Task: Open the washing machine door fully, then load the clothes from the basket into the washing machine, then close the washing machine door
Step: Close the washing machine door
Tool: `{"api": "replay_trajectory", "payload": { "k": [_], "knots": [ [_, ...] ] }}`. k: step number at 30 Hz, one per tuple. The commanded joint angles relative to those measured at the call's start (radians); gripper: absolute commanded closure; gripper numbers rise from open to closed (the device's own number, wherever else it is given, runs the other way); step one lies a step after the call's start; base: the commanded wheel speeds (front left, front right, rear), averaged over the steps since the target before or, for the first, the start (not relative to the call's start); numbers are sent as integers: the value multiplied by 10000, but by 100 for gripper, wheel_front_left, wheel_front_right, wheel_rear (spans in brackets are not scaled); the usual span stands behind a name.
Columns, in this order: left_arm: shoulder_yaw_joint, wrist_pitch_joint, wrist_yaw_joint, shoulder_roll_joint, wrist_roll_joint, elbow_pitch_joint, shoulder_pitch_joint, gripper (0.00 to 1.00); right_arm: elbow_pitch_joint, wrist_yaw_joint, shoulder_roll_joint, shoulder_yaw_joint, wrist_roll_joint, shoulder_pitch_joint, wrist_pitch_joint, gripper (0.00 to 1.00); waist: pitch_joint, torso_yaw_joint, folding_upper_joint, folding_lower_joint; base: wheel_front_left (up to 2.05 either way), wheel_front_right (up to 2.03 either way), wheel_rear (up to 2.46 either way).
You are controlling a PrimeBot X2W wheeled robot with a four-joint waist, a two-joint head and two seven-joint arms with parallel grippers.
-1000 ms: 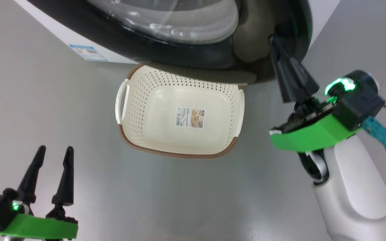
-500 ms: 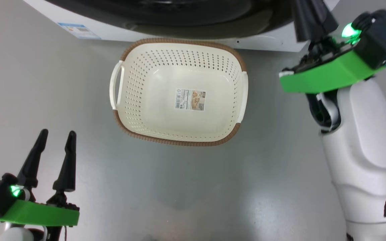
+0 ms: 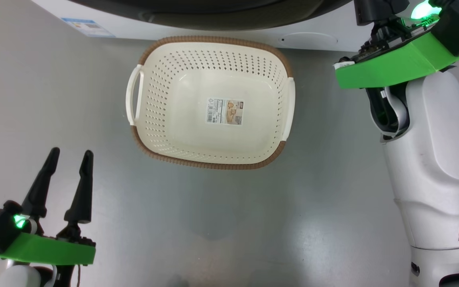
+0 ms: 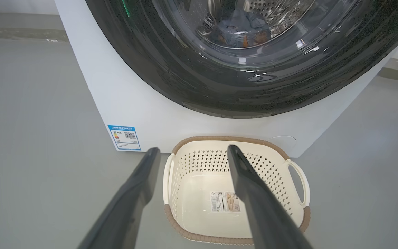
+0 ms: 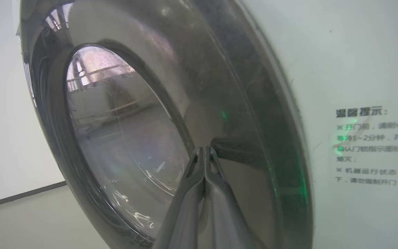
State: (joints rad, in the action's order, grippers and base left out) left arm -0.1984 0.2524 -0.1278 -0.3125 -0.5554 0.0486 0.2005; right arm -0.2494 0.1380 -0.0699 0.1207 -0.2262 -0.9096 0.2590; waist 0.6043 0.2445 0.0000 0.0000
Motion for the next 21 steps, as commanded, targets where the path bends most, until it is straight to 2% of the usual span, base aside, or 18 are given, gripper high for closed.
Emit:
{"api": "replay_trajectory", "payload": {
  "k": [1, 8, 15, 21],
  "knots": [
    [402, 93, -29, -397, -47, -164, 168, 0, 135, -73, 196, 81, -169, -245, 28, 100, -77, -60, 0, 0, 0, 0, 0],
    [580, 93, -29, -346, 47, -129, -1, 0, 2, -73, 196, 563, -679, 411, 28, 100, -608, -251, 0, 0, 0, 0, 0],
    [823, 93, -29, -309, 215, -51, -399, 0, 368, -73, 197, 638, -1045, 1874, 28, 100, -1417, -550, 0, 0, 0, 0, 0],
    [1141, 93, -29, -262, 415, -24, -828, 0, 605, -73, 197, 786, -427, 3003, 28, 100, -2074, -915, 0, 0, 0, 0, 0]
  ]
}}
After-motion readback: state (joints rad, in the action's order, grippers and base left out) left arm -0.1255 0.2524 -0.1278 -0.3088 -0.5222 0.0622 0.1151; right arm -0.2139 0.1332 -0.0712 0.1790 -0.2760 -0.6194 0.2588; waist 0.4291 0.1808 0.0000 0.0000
